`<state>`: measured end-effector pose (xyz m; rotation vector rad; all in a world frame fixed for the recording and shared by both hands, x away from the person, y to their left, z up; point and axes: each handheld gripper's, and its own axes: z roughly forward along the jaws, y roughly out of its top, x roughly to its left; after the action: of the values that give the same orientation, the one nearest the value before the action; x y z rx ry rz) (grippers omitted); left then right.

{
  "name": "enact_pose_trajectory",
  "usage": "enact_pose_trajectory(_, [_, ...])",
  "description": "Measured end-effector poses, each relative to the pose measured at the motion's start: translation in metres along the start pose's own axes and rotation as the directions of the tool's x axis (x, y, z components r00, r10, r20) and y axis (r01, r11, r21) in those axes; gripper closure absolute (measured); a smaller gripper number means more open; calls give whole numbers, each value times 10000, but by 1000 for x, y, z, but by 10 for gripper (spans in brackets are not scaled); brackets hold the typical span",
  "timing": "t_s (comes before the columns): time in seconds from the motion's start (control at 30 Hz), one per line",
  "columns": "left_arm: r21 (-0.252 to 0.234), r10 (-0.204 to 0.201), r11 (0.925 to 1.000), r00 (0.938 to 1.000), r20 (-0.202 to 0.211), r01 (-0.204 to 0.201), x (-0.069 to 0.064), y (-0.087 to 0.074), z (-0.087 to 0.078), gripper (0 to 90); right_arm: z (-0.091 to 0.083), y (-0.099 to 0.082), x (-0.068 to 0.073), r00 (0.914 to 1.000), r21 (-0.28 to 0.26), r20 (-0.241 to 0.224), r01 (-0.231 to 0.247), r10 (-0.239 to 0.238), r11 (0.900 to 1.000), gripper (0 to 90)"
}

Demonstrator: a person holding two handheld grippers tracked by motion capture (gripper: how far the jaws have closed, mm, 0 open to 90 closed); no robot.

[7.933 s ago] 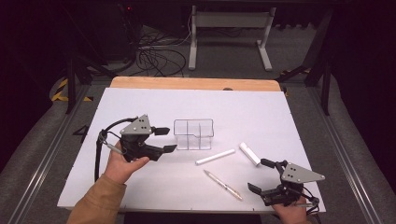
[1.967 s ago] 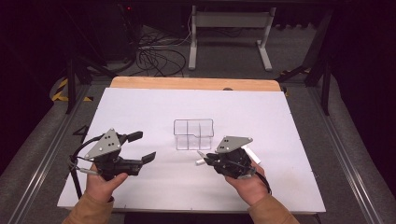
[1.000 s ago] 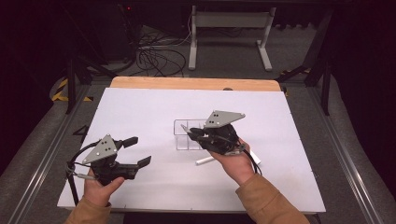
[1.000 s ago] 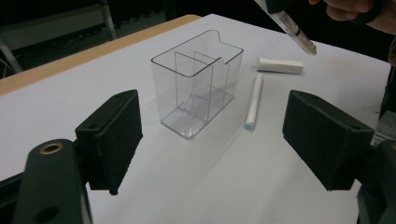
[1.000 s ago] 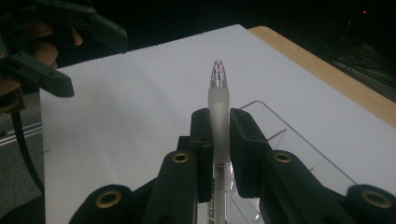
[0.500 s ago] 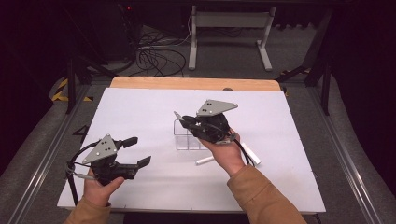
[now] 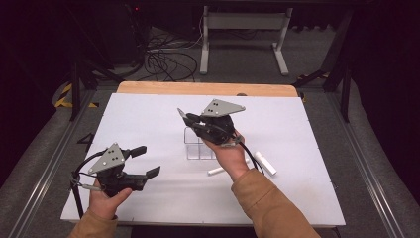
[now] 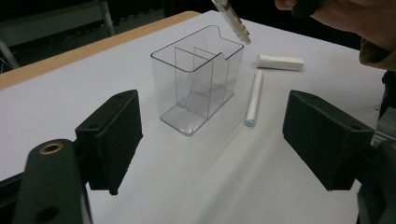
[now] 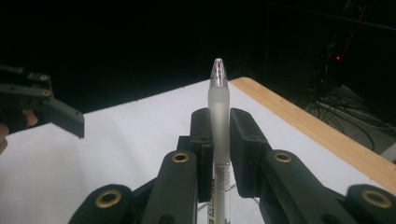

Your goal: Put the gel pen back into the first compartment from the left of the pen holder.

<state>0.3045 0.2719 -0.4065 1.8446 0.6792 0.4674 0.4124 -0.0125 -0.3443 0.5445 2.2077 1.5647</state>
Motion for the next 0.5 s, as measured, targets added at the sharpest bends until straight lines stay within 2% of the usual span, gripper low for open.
enact_pose_trajectory(0.2, [48,-81,10000,10000,53,80,0,0,0,206,11,0,-1,9998,-348,130,136,-131,9993,806])
enact_pose_trajectory(0.5, [16,-74,10000,9999,69,74,0,0,0,206,24,-3,-5,9994,-736,335,-1,26,9973,807])
